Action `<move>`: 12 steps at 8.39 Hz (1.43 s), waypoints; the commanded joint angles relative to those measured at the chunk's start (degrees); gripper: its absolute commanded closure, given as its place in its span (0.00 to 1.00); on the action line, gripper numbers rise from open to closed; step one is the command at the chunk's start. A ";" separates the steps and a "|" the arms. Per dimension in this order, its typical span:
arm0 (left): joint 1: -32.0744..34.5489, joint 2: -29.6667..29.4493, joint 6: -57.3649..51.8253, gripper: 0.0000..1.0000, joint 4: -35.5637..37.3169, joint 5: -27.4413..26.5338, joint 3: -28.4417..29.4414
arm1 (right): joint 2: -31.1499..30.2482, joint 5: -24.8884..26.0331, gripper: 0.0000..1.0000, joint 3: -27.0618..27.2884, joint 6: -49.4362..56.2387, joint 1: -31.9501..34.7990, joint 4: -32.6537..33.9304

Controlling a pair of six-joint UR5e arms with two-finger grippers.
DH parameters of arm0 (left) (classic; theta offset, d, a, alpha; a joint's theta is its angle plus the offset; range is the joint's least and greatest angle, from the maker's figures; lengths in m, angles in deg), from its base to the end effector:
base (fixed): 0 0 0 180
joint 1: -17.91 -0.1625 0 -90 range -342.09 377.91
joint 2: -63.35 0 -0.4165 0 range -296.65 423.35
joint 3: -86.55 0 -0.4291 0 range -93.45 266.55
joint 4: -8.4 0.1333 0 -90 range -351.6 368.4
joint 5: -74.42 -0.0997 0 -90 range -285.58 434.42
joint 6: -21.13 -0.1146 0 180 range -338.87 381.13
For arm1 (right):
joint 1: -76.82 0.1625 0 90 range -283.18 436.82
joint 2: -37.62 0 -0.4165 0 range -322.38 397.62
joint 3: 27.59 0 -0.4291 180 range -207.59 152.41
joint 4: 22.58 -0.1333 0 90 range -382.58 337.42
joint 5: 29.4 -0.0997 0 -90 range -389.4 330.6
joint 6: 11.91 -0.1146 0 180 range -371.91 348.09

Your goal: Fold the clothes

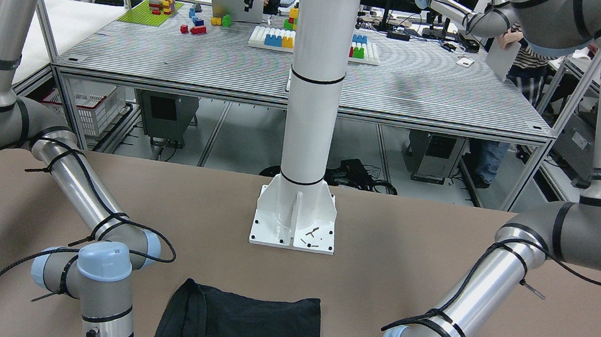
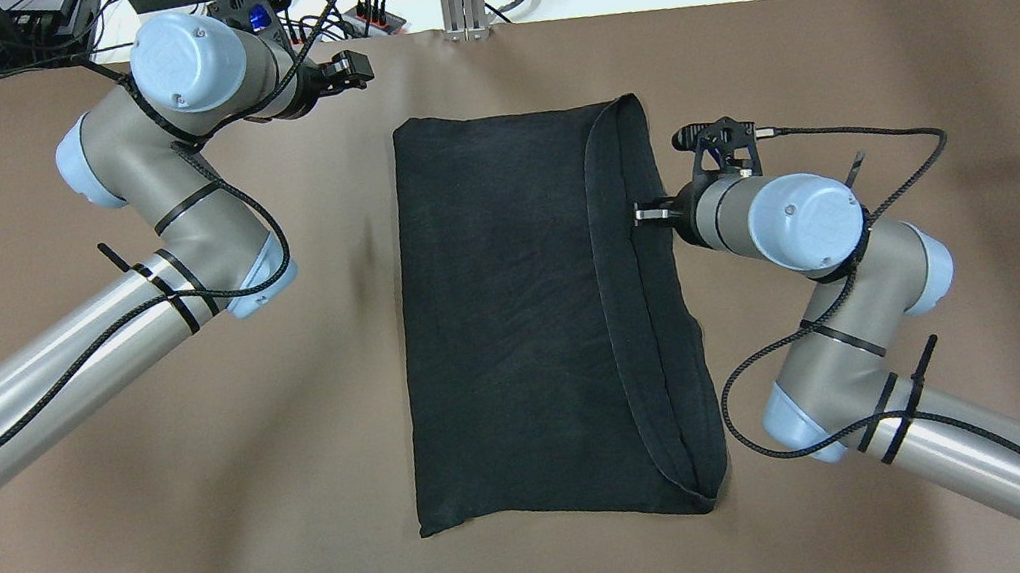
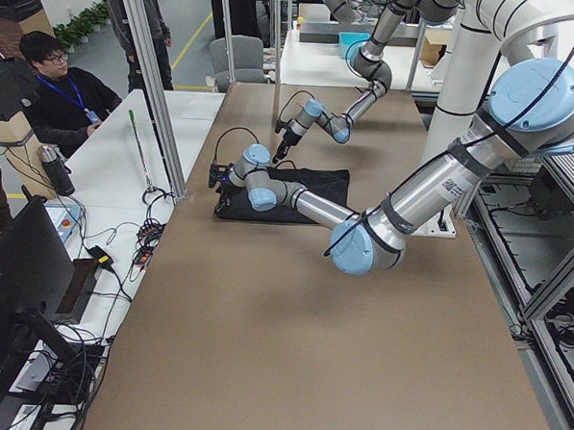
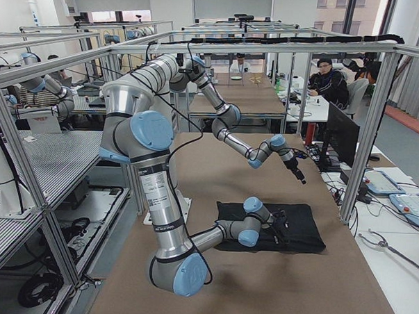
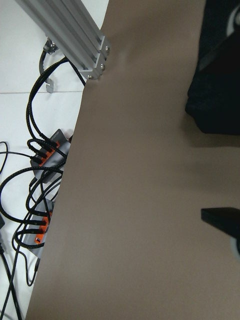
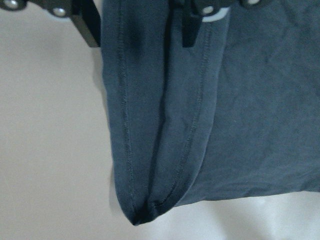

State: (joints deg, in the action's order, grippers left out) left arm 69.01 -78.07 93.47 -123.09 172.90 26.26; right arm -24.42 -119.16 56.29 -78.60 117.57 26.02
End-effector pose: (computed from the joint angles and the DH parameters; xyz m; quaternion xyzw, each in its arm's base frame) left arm 0.4560 -0.7505 0.2256 0.2431 0.4668 -0.2073 0.8246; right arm -0.4739 -0.5849 0.3333 0.2796 -0.4435 0.1302 0.8415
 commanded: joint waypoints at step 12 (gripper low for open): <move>-0.21 0.00 0.00 0.06 0.00 -0.04 0.53 | 16.34 8.90 0.66 -16.12 -2.22 -3.40 12.66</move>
State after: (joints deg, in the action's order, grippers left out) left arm 68.93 -78.07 93.46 -123.08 172.86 26.79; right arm -8.02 -110.27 40.16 -81.66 114.19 38.67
